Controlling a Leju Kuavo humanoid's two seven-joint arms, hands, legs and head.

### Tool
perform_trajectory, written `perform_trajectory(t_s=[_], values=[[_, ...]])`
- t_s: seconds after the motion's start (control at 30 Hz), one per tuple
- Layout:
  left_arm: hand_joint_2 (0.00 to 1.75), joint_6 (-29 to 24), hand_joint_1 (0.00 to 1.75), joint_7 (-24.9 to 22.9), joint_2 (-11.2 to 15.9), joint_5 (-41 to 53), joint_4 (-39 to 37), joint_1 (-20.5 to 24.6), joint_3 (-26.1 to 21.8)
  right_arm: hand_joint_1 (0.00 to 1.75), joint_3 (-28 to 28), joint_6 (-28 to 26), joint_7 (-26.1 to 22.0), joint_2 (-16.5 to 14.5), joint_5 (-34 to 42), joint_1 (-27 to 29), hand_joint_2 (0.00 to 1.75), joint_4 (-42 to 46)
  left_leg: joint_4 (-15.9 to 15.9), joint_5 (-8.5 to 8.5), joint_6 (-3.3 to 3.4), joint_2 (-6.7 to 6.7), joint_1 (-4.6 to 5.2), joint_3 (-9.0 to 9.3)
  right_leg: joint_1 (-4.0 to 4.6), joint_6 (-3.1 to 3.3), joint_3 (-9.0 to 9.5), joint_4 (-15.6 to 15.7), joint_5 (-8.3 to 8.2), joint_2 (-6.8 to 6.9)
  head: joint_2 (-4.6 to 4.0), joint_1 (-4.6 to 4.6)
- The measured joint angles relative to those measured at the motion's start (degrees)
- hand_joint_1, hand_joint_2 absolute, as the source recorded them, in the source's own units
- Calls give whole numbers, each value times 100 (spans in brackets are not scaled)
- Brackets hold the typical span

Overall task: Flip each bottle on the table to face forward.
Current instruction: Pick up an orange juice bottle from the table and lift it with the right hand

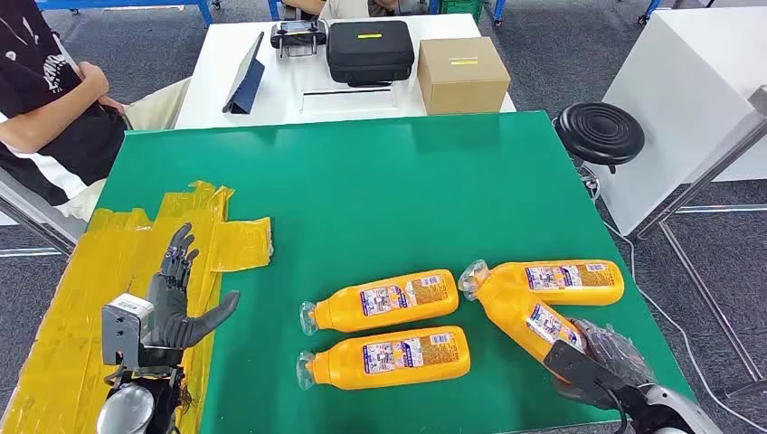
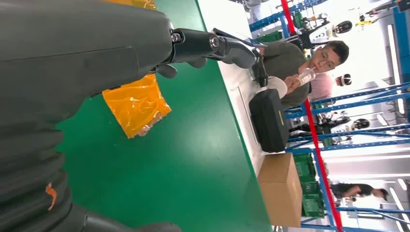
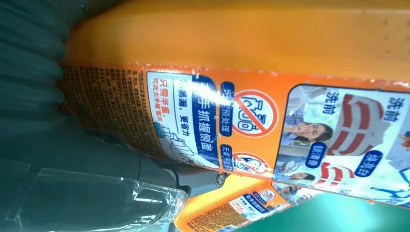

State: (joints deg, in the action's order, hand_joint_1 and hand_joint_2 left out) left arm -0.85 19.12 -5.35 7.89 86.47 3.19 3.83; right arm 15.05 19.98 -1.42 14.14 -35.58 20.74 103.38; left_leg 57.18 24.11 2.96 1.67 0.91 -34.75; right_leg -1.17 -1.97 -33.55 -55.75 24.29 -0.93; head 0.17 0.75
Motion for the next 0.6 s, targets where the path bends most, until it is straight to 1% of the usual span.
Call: perform_trajectory(t_s=[0.07, 0.2, 0.4, 0.5, 0.6], values=[[175, -2, 0, -10, 0, 20, 0, -9, -2, 175, 60, 0, -34, -83, 33, -13, 175, 19, 0, 0, 0, 0, 0, 0, 0, 0, 0, 0, 0, 0, 0, 0], [175, -4, 0, -23, 0, 55, 0, -47, -7, 175, 286, 0, -133, -417, 119, -71, 175, 88, 0, 0, 0, -1, 0, -1, 0, 0, -1, 0, 0, 0, 0, -1], [175, -14, 0, -63, -2, 145, 0, -98, -19, 175, 528, -85, -297, -804, 221, -238, 175, 133, -1, -1, -1, -2, 0, -2, 1, 0, -3, -1, 0, 0, 1, -1], [175, 49, 0, -119, -3, 210, 0, -91, -28, 175, 598, -330, -460, -1025, 401, -405, 175, 149, -1, -1, -1, -2, 0, -1, 1, 0, -3, -1, 0, 0, 0, -1], [175, 172, 0, -170, -16, 304, -12, -33, -30, 175, 560, -789, -634, -1249, 680, -554, 175, 219, 0, -2, -1, -1, 0, -1, 1, 1, -3, -1, 0, 0, 0, -1]])
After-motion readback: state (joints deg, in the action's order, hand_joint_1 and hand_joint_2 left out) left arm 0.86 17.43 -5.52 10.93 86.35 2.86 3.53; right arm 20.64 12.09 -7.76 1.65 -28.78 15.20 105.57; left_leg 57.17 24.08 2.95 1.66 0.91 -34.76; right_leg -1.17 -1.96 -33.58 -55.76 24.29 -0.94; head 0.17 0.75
